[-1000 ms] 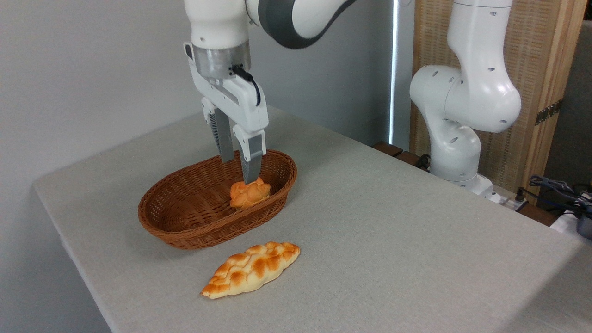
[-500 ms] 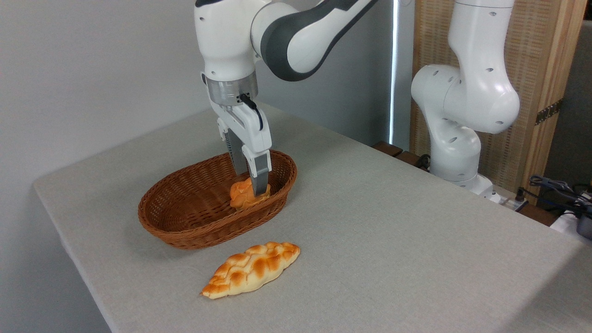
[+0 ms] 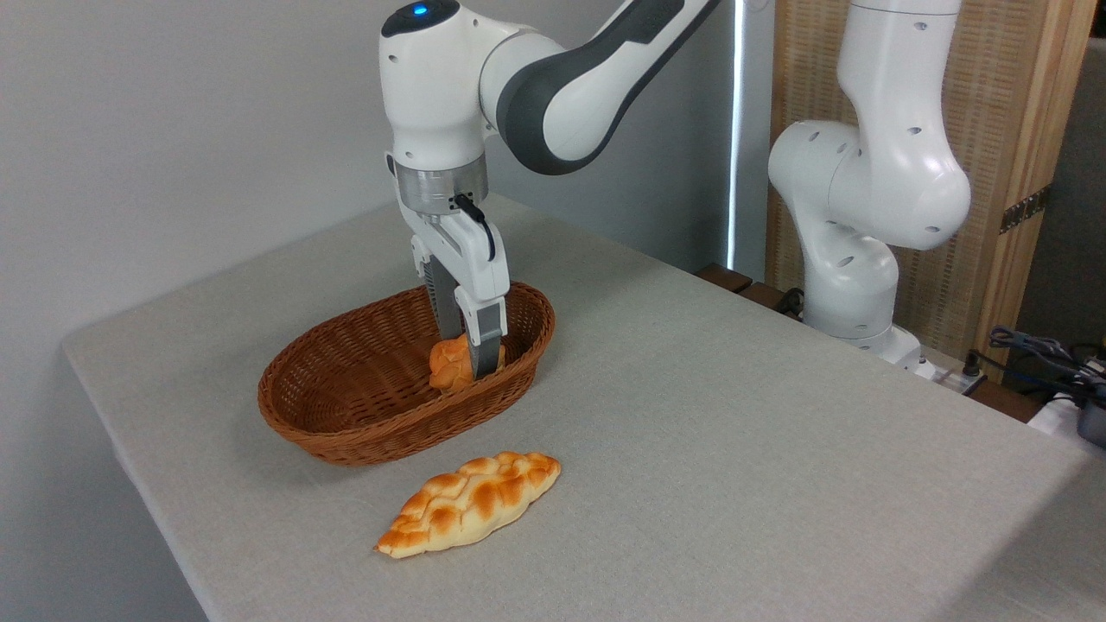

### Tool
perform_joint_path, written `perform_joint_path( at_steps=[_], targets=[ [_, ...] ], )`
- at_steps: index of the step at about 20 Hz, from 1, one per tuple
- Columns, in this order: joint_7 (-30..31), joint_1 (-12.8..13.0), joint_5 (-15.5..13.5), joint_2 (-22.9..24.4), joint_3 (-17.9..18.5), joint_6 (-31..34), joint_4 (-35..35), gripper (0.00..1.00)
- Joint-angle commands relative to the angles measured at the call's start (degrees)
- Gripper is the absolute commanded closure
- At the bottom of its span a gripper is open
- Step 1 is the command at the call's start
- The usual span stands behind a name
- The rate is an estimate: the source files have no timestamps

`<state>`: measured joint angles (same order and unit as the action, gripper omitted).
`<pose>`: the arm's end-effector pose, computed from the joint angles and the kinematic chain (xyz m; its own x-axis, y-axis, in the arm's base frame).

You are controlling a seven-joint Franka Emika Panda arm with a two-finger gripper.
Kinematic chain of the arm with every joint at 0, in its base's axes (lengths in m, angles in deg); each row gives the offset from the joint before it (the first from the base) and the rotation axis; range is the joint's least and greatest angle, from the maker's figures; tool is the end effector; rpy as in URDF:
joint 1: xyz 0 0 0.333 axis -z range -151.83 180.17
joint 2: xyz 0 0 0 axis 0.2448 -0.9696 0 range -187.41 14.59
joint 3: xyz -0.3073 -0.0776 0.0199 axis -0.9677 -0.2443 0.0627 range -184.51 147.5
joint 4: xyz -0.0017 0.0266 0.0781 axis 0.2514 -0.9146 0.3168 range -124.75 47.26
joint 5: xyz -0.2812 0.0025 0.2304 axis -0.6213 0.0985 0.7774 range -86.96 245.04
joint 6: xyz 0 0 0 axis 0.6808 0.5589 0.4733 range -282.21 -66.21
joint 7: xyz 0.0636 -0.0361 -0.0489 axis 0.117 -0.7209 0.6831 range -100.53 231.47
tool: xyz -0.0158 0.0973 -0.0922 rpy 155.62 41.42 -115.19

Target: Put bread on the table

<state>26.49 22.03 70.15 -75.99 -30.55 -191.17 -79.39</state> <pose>0.4366 -0.1704 0.4228 0.5859 -0.8034 0.1058 -0.8097 -0.5856 0.0379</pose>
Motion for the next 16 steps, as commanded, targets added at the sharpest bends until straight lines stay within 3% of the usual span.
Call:
perform_joint_path(
  at_steps=[1,12,16],
  targets=[
    [-2.1,0.2,-0.4,-0.3,0.2,-1.6,-0.8,0.67],
    [-2.5,0.1,-0.5,-0.8,0.2,-1.5,-0.3,0.72],
    [-1.6,-0.4,-1.1,-1.6,0.6,0.0,4.0,0.72]
  ],
)
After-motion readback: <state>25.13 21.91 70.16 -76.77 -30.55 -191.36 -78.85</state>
